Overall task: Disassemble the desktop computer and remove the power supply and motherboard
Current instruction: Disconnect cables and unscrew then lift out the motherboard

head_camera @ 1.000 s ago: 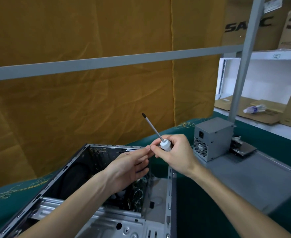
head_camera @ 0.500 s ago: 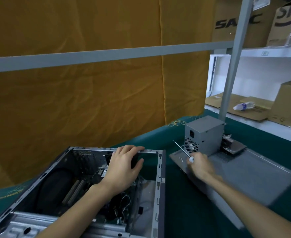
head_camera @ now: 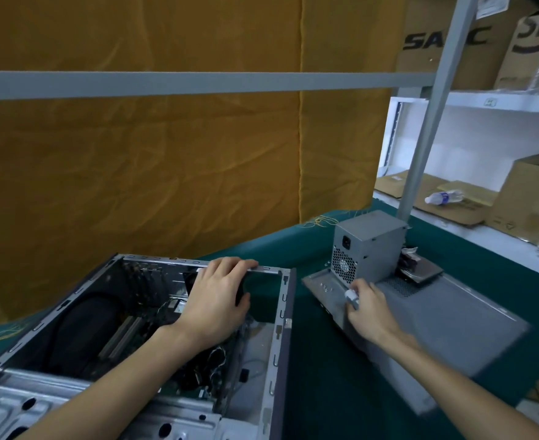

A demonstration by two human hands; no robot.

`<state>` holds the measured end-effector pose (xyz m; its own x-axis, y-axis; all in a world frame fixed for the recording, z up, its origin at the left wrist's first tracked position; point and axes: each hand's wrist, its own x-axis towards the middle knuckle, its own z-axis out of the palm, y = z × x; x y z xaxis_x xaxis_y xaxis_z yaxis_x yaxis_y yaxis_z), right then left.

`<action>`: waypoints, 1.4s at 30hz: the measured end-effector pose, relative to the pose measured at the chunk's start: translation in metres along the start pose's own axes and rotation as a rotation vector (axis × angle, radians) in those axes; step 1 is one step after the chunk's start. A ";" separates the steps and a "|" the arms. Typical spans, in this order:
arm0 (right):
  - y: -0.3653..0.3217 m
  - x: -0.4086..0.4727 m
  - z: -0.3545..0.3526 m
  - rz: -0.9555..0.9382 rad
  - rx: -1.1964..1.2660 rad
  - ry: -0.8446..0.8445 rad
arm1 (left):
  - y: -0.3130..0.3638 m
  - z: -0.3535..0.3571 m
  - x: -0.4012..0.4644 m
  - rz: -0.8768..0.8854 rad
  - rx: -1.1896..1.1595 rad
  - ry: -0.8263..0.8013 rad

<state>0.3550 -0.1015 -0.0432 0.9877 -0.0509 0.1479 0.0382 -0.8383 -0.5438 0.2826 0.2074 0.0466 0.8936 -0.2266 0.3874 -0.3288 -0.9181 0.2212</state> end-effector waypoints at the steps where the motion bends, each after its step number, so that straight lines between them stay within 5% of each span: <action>1: 0.003 -0.005 -0.002 -0.005 -0.036 0.004 | 0.002 0.000 -0.001 0.001 0.030 -0.016; 9: -0.016 -0.018 -0.022 -0.098 -0.355 0.060 | 0.007 -0.026 -0.028 -0.072 0.052 -0.219; 13: -0.081 -0.021 -0.039 -0.323 0.201 0.186 | 0.011 -0.048 -0.057 -0.173 0.012 -0.246; 16: -0.151 -0.023 -0.046 -0.459 0.331 0.045 | 0.022 -0.062 -0.077 -0.228 0.017 -0.219; 20: -0.206 -0.029 -0.030 -0.515 -0.081 -0.242 | 0.027 -0.070 -0.107 -0.346 0.004 -0.169; 23: -0.205 -0.037 -0.018 -0.535 -0.302 -0.223 | 0.026 -0.068 -0.127 -0.300 0.072 -0.134; 34: -0.180 -0.098 -0.055 -0.368 -0.554 -0.158 | 0.035 -0.079 -0.140 -0.060 -0.120 -0.184; 42: -0.194 -0.077 -0.070 -0.330 -0.433 -0.434 | 0.031 -0.079 -0.147 -0.159 -0.058 -0.052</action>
<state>0.2613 0.0269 0.1083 0.9096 0.3900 -0.1436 0.3722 -0.9182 -0.1357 0.1165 0.2377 0.0672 0.9500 -0.0978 0.2965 -0.1975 -0.9238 0.3281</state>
